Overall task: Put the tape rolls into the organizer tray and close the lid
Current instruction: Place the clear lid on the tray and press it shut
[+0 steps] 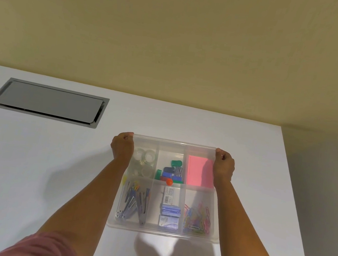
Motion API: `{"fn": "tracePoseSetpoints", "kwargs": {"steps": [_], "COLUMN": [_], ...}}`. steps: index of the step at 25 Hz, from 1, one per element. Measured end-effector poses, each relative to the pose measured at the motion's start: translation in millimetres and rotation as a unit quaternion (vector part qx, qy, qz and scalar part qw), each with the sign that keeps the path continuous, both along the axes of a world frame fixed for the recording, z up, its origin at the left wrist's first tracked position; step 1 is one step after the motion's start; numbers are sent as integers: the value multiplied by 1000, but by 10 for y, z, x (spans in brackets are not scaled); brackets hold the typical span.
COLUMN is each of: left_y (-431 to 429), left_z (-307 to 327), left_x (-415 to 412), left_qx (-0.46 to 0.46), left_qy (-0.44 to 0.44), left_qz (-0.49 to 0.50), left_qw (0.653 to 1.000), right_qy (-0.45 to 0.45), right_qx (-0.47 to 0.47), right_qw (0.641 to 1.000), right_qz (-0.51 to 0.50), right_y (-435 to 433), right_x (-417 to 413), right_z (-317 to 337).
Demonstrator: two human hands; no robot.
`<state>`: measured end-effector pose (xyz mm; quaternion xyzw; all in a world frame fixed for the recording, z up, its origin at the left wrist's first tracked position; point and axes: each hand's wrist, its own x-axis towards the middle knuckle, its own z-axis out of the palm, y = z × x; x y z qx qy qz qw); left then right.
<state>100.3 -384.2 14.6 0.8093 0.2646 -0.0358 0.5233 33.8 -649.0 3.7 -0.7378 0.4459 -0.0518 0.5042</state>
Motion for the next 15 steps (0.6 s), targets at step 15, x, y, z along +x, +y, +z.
{"fn": "tracePoseSetpoints", "kwargs": {"steps": [15], "left_y": [-7], "left_z": [-122], "left_x": [-86], "left_qx": [14], "left_qy": [4], "left_qz": [-7], "left_qw": [1000], "right_qy": [-4], "right_qx": [-7], "right_qw": [1000], "right_qz": [-13], "right_y": [8], "right_x": [-4], "right_z": [-31]}}
